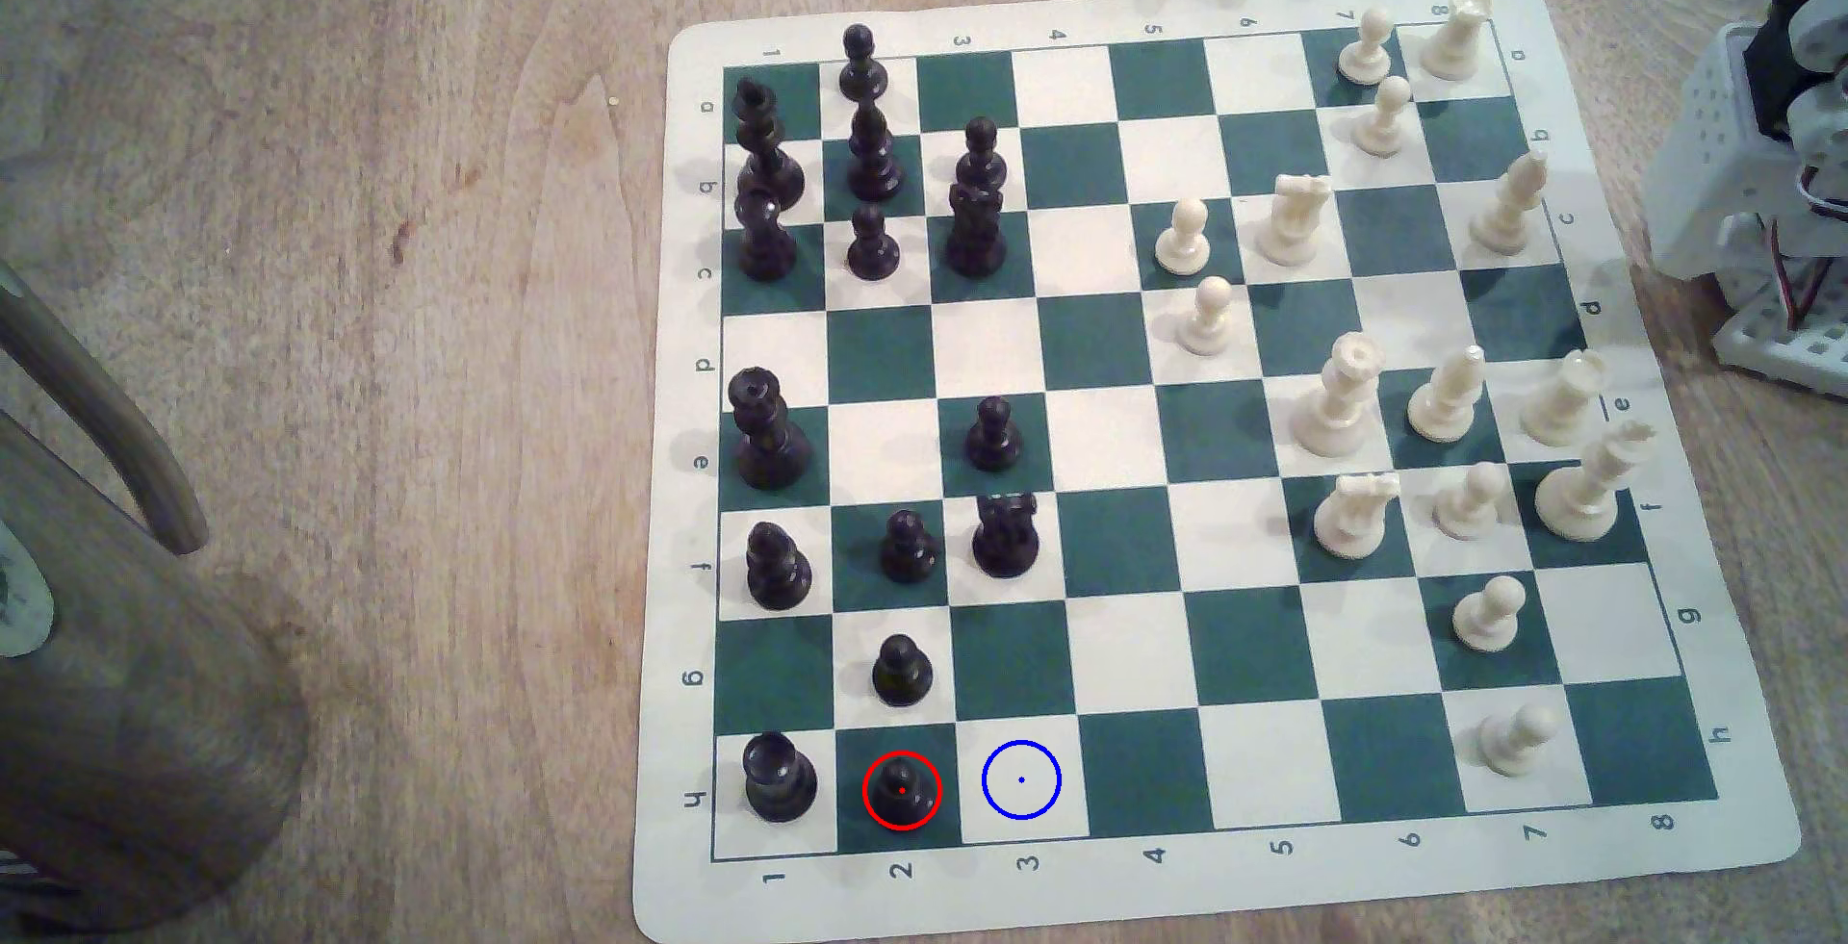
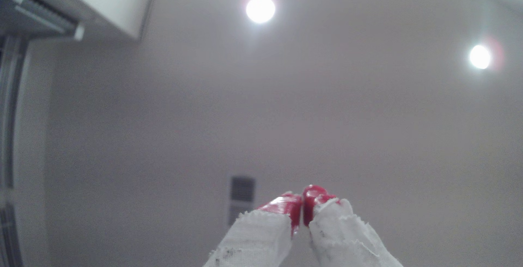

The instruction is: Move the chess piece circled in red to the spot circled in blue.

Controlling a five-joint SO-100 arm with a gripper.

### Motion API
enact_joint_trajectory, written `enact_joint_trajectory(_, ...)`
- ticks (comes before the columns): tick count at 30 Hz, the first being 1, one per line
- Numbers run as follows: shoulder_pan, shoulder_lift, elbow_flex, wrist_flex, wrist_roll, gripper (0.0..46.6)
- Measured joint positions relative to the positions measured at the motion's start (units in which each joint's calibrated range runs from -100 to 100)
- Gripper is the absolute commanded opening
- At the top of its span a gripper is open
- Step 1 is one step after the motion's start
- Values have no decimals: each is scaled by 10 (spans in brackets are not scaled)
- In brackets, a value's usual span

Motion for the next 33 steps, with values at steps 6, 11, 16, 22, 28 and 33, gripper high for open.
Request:
enact_joint_trajectory(6,-41,2,-29,45,22,2)
enact_joint_trajectory(11,-52,2,-89,108,27,2)
enact_joint_trajectory(16,-72,2,-138,218,26,2)
enact_joint_trajectory(22,-89,2,-144,290,26,2)
enact_joint_trajectory(28,-90,3,-171,398,26,2)
enact_joint_trajectory(33,-90,3,-225,521,27,2)
